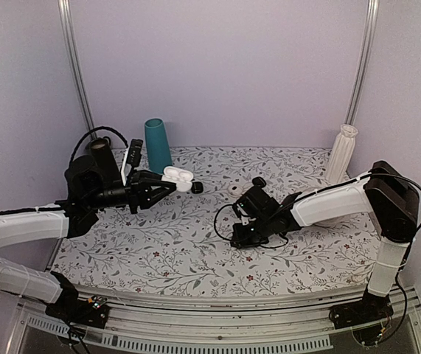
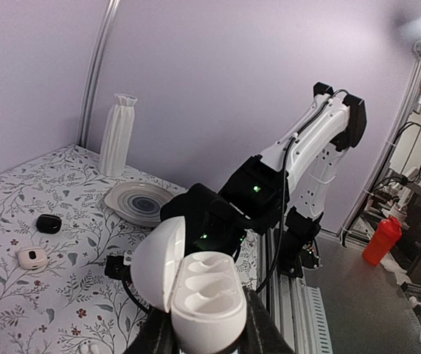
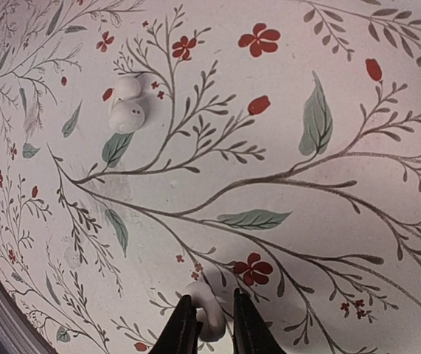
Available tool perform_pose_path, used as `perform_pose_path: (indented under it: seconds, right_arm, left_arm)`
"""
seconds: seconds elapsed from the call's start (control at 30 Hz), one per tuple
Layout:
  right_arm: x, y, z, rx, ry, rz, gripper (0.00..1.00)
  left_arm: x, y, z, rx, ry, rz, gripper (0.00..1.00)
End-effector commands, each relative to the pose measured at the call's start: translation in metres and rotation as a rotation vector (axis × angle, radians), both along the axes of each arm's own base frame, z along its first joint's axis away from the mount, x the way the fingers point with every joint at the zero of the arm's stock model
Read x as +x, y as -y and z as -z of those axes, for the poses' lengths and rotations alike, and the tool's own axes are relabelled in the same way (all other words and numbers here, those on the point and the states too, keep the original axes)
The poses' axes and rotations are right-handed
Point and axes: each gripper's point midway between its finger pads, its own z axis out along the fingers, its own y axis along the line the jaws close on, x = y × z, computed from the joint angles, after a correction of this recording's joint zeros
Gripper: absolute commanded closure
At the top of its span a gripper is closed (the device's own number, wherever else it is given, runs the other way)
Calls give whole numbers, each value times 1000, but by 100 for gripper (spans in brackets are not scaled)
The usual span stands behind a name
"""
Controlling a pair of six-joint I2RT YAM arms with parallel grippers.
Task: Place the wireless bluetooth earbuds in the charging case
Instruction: Pick up the left earbud from the center of the board.
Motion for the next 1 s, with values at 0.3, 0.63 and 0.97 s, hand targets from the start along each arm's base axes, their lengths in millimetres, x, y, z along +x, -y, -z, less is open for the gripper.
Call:
perform_pose_path:
  seconds: [0.3,0.63,0.97]
  right_arm:
    - [-6,-9,3,20,-36,-4,86]
    - [-6,-12,-4,39,-33,-10,96]
    - [1,-8,-34,72,53,-6,97]
  left_arm:
    - [3,-2,-4,-9,17,-3,100]
    - [4,-1,-1,-5,10,-2,100]
    - [12,0,7,13,-3,-25,100]
